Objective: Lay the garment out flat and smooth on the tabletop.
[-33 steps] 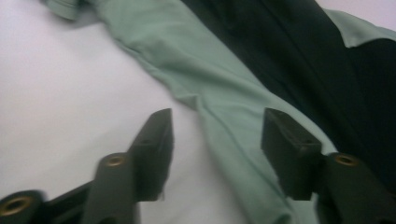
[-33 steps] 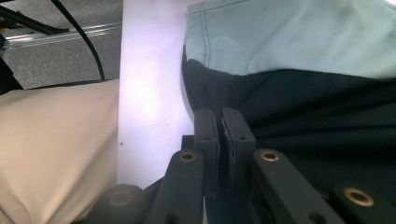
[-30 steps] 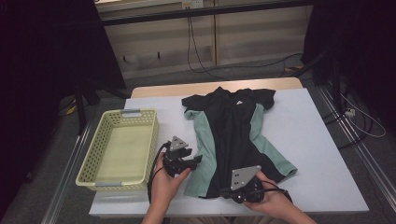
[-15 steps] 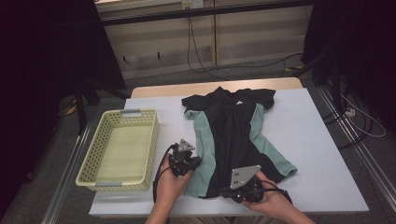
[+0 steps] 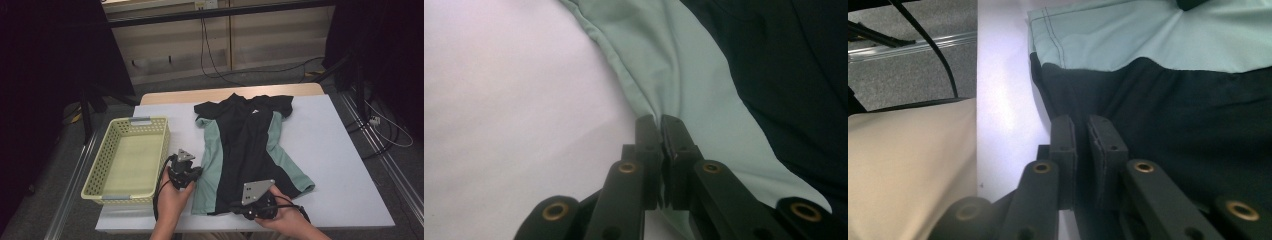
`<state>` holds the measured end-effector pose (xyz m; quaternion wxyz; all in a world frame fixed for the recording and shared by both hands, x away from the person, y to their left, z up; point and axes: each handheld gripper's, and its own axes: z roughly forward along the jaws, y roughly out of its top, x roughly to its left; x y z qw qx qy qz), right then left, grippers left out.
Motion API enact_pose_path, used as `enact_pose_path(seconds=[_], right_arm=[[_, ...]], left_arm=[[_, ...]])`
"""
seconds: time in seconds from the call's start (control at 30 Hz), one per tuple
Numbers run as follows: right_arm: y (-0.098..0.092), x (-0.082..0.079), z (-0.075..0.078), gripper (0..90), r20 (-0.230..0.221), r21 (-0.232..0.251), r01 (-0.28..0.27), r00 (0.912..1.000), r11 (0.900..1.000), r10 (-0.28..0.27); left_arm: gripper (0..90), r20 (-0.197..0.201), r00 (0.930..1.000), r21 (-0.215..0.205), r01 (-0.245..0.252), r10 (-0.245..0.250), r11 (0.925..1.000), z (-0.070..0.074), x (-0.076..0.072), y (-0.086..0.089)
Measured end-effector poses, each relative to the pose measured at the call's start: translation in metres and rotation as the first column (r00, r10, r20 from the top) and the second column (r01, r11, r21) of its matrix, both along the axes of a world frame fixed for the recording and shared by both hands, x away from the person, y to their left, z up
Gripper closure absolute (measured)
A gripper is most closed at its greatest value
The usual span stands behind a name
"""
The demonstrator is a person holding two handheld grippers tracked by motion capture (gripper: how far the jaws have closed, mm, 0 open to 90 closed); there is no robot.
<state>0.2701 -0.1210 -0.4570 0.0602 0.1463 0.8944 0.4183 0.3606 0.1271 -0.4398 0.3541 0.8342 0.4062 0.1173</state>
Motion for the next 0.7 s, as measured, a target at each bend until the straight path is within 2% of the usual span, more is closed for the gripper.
enact_pose_path(seconds=[0.13, 0.2, 0.3, 0.43, 0.57, 0.7], right_arm=[[0.0, 0.001, -0.001, 86.9, -0.023, -0.003, -0.012, 0.9997, 1.0, 0.012], [0.001, 0.0, 0.0, 87.0, -0.042, 0.021, -0.017, 0.9989, 1.0, 0.018], [0.001, -0.001, 0.002, 83.2, -0.02, 0.017, -0.008, 0.9998, 1.0, 0.009], [-0.011, 0.006, 0.007, 67.9, -0.03, 0.044, 0.054, 0.9981, 0.998, -0.053], [-0.026, 0.012, 0.011, 58.8, -0.018, 0.058, 0.116, 0.9931, 0.992, -0.116], [-0.042, 0.02, 0.016, 54.9, 0.007, 0.056, 0.19, 0.9816, 0.98, -0.191]], left_arm=[[87.0, 0.005, 1.0, -0.013, -0.007, 0.007, 0.9999, 0.006, -0.001, 0.003], [87.1, 0.001, 1.0, -0.013, -0.009, 0.009, 0.9999, 0.006, -0.002, 0.004], [87.0, 0.0, 1.0, -0.003, -0.003, 0.003, 1.0, 0.004, -0.002, 0.005], [86.7, 0.012, 0.9999, -0.002, -0.011, 0.011, 0.9999, 0.002, -0.001, 0.004], [86.4, 0.006, 0.9999, -0.004, -0.013, 0.013, 0.9999, 0.003, 0.0, 0.006], [86.4, 0.017, 0.9996, -0.006, -0.024, 0.024, 0.9997, 0.001, 0.0, 0.005]])
